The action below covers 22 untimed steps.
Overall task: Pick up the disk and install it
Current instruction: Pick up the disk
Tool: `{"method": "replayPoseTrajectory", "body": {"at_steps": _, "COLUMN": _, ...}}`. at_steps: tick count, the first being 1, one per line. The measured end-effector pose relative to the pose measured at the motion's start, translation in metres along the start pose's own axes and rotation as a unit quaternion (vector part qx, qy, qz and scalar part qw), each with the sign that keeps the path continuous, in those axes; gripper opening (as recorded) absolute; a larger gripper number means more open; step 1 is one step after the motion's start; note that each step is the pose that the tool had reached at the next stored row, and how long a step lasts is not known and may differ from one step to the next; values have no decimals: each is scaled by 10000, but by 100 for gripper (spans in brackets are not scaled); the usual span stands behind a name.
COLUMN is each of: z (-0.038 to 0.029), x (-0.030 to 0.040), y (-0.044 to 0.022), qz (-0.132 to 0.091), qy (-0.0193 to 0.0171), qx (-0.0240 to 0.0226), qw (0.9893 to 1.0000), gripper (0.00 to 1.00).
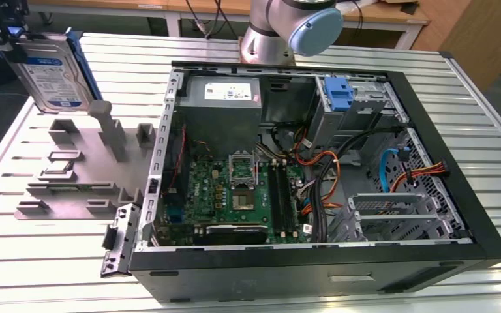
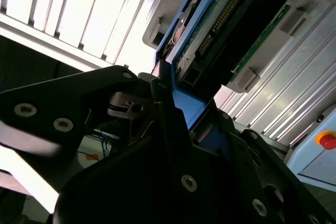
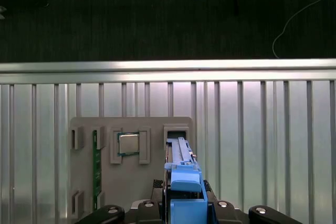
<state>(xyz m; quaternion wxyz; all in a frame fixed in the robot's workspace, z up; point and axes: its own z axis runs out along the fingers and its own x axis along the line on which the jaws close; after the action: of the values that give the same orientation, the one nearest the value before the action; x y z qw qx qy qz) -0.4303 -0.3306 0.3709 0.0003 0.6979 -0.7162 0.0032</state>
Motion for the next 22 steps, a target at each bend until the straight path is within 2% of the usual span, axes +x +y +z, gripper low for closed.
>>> {"method": "replayPoseTrajectory", "body": {"at_steps": 22, "z": -111, "x": 1, "y": 0, "qz": 0, "qy": 0, "qx": 0, "qw": 10000, "gripper": 36}}
